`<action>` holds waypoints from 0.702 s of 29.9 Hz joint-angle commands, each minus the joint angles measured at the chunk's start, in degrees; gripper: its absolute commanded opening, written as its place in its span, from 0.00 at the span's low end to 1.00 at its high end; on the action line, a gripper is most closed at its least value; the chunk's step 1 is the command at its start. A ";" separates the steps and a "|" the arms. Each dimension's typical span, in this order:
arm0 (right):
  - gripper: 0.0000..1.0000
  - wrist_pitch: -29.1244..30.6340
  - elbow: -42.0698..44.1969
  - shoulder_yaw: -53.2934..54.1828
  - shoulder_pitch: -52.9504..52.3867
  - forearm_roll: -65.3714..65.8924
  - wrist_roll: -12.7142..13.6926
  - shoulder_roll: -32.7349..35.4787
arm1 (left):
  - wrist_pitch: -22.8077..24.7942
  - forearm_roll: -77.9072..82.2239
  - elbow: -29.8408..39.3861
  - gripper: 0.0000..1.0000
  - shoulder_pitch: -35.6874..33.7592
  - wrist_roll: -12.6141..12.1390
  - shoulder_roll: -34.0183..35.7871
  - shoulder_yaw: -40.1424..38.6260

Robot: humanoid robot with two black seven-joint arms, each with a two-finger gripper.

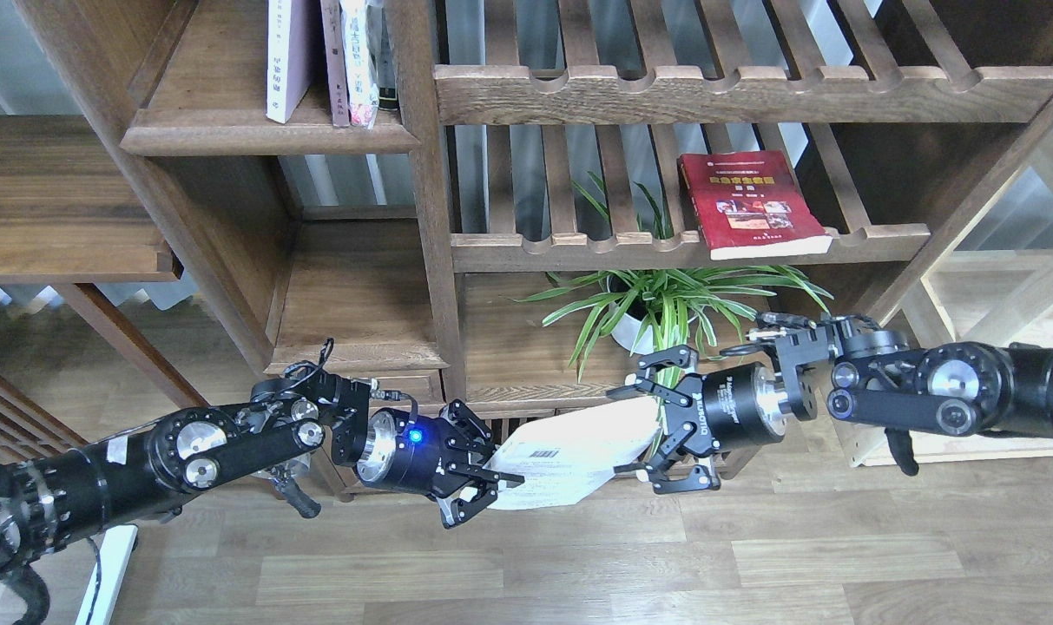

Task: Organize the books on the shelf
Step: 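Pass the white book from the right gripper to the left gripper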

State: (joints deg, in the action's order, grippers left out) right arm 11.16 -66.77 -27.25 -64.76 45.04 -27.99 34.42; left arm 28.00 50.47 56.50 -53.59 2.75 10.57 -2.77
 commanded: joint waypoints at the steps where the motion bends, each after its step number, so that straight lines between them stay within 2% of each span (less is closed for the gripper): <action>1: 1.00 0.00 4.62 0.09 2.52 -0.04 -0.01 2.57 | 0.00 -0.20 0.01 0.00 0.06 0.85 0.33 -2.32; 8: 1.00 0.00 11.40 2.28 8.58 -2.76 -0.01 8.28 | 0.00 -1.61 0.19 0.00 0.33 1.12 1.56 -6.01; 17: 1.00 -0.88 19.04 11.34 16.41 -6.80 -0.01 13.83 | 0.00 -5.91 0.45 0.00 -0.37 -0.82 5.51 -14.63; 21: 1.00 -0.88 22.12 12.84 18.79 -8.65 -0.01 15.41 | 0.00 -7.50 2.91 0.00 -0.38 -1.43 9.19 -17.35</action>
State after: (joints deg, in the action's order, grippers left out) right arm 10.28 -46.74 -15.41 -47.54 37.68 -28.00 48.65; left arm 27.99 43.84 57.78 -53.92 1.70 17.22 -18.26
